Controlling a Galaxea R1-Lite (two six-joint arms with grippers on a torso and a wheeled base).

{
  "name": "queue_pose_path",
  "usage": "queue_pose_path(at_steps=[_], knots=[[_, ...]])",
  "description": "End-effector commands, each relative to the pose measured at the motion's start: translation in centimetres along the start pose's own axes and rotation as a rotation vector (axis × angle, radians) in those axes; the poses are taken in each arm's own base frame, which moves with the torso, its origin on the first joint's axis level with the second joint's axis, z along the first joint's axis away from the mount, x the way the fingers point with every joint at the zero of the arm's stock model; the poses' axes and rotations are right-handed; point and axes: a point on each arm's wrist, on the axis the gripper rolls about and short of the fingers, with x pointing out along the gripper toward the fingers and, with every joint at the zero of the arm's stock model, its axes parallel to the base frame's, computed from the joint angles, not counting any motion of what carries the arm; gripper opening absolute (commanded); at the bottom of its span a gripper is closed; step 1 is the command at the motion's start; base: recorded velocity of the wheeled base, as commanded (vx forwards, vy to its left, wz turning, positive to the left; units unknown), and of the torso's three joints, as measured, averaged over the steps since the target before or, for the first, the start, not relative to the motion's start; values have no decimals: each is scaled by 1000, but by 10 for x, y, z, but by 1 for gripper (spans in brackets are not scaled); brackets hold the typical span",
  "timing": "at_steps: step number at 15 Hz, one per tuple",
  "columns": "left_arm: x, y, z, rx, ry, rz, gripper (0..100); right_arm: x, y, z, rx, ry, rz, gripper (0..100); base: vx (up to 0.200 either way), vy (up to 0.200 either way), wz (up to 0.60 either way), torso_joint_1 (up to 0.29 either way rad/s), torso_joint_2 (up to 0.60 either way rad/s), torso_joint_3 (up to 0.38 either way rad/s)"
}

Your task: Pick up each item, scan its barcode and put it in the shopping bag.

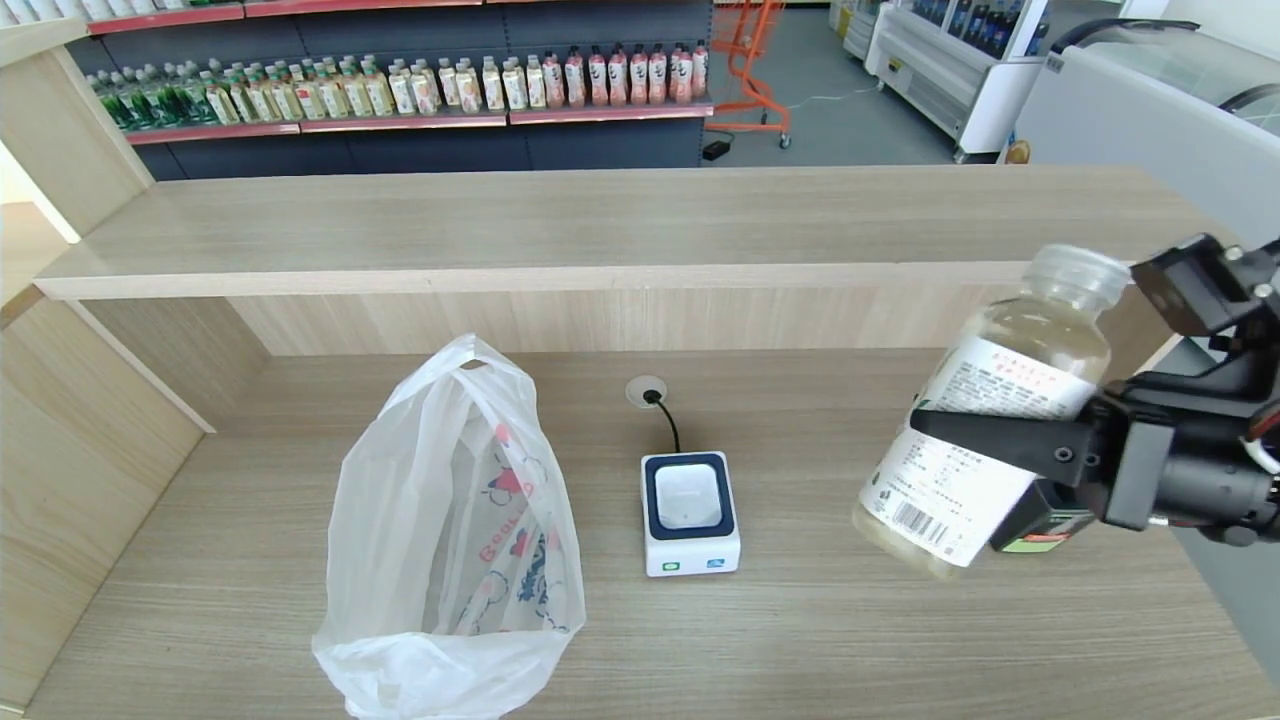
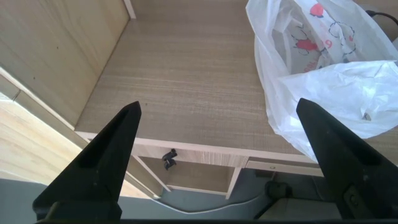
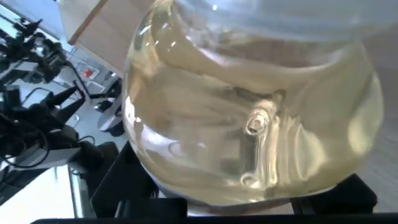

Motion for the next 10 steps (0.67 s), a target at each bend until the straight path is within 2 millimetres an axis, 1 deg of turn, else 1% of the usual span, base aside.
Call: queue_pose_path(at_steps=[1,2,5,8,10], knots=[[0,0,0,0,0,0,100,-29,42,21,-64,-94,102,0,0,0,0,0,0,0],[0,0,0,0,0,0,100,-28,53,17,-37,-70,177,0,0,0,0,0,0,0],[0,0,0,0,0,0,100,-25,62,8,-3,-9,234,0,0,0,0,0,0,0],[0,0,0,0,0,0,100,-21,60,1,10,15,234,0,0,0,0,0,0,0],[0,0,0,0,0,0,100,-18,58,2,2,15,229,0,0,0,0,0,0,0]])
